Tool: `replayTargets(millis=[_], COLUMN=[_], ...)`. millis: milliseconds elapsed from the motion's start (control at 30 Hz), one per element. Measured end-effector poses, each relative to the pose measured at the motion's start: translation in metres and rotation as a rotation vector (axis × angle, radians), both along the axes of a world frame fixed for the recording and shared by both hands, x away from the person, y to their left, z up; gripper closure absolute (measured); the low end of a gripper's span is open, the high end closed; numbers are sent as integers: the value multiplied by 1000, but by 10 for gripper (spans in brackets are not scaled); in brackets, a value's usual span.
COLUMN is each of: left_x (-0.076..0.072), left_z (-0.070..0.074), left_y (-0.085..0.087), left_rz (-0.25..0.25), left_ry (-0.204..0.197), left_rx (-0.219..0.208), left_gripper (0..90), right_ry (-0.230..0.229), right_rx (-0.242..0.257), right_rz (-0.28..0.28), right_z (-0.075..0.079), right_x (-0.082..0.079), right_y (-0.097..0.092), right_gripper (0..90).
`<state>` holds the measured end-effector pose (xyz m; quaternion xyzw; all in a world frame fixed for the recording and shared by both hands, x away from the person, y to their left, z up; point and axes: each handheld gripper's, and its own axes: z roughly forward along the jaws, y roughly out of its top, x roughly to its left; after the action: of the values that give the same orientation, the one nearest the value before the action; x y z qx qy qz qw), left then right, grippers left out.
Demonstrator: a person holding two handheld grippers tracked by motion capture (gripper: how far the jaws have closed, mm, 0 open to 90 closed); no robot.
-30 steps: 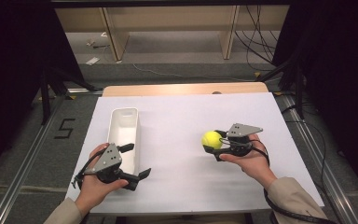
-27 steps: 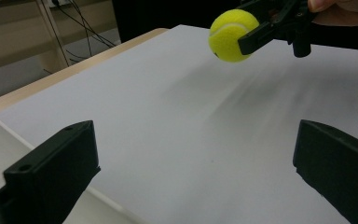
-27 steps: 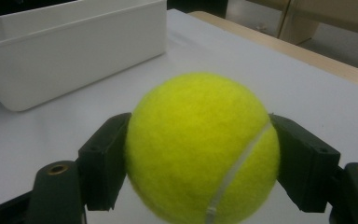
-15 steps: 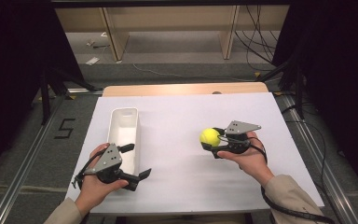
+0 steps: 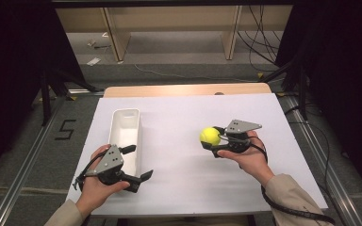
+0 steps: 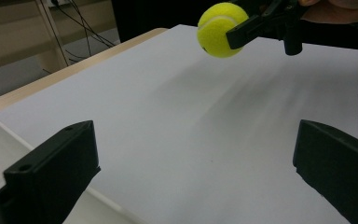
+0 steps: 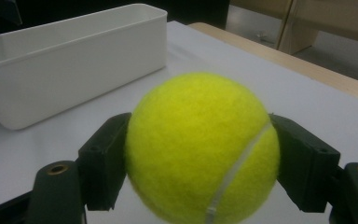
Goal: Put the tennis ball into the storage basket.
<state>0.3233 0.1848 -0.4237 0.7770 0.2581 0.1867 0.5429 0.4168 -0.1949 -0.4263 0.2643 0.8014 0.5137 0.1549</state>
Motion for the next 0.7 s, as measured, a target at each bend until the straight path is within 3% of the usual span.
replayTargets(millis=[700], left_x=[0], left_z=[0], left_y=[0], left_rz=[-1], left_ry=[-5], left_rx=[3], left_gripper=[0], right_ry=[-11], right_rx=[9], right_rz=[21], right_z=[4], right_x=[6], right_y=[15], right_gripper=[271])
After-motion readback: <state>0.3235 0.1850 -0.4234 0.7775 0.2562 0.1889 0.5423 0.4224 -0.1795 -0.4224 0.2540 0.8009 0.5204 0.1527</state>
